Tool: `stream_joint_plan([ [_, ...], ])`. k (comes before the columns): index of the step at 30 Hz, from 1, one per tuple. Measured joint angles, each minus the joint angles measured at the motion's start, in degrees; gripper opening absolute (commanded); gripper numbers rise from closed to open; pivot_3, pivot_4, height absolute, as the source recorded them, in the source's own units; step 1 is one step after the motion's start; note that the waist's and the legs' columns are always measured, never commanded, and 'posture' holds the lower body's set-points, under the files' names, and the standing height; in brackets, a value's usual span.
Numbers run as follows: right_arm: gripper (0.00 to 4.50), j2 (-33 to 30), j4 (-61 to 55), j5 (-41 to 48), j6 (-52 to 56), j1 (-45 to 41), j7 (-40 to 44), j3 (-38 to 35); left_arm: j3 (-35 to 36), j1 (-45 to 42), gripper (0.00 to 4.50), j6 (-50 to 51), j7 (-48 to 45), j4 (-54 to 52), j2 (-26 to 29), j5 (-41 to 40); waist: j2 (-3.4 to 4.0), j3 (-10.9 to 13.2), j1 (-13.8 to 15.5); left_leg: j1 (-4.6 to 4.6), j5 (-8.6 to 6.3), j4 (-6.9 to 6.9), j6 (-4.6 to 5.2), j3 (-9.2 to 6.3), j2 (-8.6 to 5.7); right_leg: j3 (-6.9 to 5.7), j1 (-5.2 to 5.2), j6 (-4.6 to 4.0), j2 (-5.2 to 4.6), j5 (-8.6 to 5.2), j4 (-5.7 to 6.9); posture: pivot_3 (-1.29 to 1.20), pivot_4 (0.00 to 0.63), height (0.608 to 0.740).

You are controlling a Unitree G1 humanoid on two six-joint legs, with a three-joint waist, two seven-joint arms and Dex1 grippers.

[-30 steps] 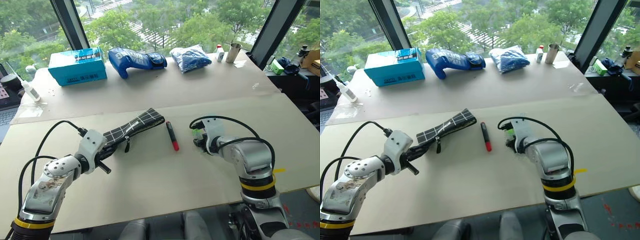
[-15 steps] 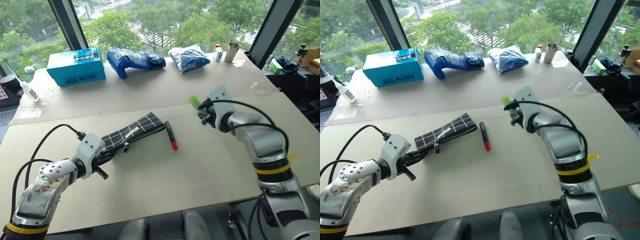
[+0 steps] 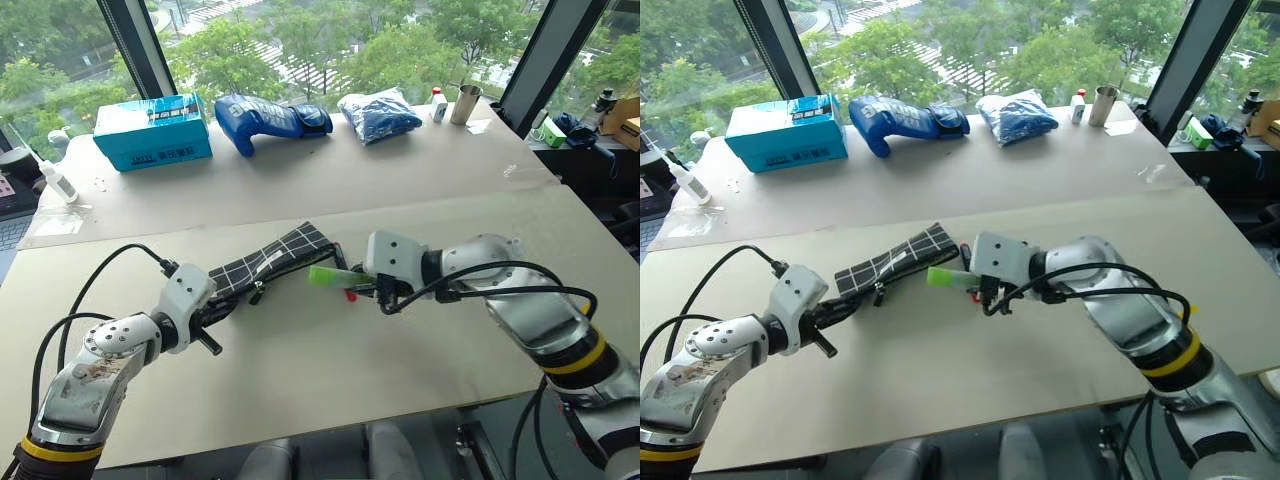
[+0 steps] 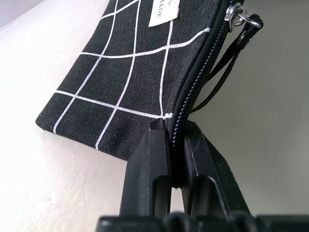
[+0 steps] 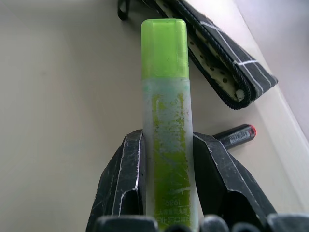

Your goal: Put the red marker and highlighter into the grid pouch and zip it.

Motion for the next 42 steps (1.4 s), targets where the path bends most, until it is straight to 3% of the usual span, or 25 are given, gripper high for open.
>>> stream_joint_plan([
  [4, 1.00, 3.46, 4.70, -2.76, 1.93, -4.37, -0.80, 1.02, -0.67, -0.52, 0.00, -0.16, -0.09, 0.12, 0.02, 0.18, 0.00, 0.00, 0.33, 0.00, 0.01, -0.01, -0.01, 0.00, -0.01, 0.00, -0.01, 0.00, 0.00, 0.00, -0.02, 0.00, 0.150, 0.740],
  [13, 1.00, 4.35, 8.83, -7.85, 2.78, -6.64, 0.00, 4.20, -3.35, -0.63, 0.00, -0.88, -0.09, 0.70, 0.22, 1.63, 0.00, 0.00, 0.96, 0.00, 0.00, -0.01, -0.02, 0.00, -0.01, -0.01, -0.01, 0.00, 0.00, 0.00, -0.03, 0.00, 0.150, 0.740],
  [25, 1.00, 12.12, 11.57, -20.60, 0.88, -12.03, -0.42, 14.16, -5.45, -1.13, 0.00, -2.86, -0.28, 1.89, 0.39, 3.51, 0.01, 0.00, 0.76, 0.00, 0.02, -0.02, -0.06, 0.04, -0.02, -0.02, -0.07, -0.03, 0.02, 0.02, 0.02, 0.00, 0.150, 0.740],
  [35, 1.00, 19.20, 19.30, -28.82, -18.16, -13.69, -7.37, 17.12, -6.01, -2.23, 0.00, -2.87, -0.30, 2.46, -0.10, 4.13, 0.01, -0.01, 0.64, 0.02, 0.05, -0.02, -0.12, 0.04, -0.04, -0.03, -0.08, -0.03, 0.02, 0.02, 0.06, 0.00, 0.150, 0.740],
  [42, 1.00, 19.88, 28.51, -30.36, -30.16, -14.15, -9.36, 15.81, -6.02, -2.34, 0.00, -2.84, -0.33, 2.62, -0.21, 4.42, 0.01, -0.01, 0.23, 0.03, 0.05, -0.03, -0.12, 0.04, -0.05, -0.03, -0.09, -0.04, 0.05, 0.03, 0.07, 0.00, 0.150, 0.740],
])
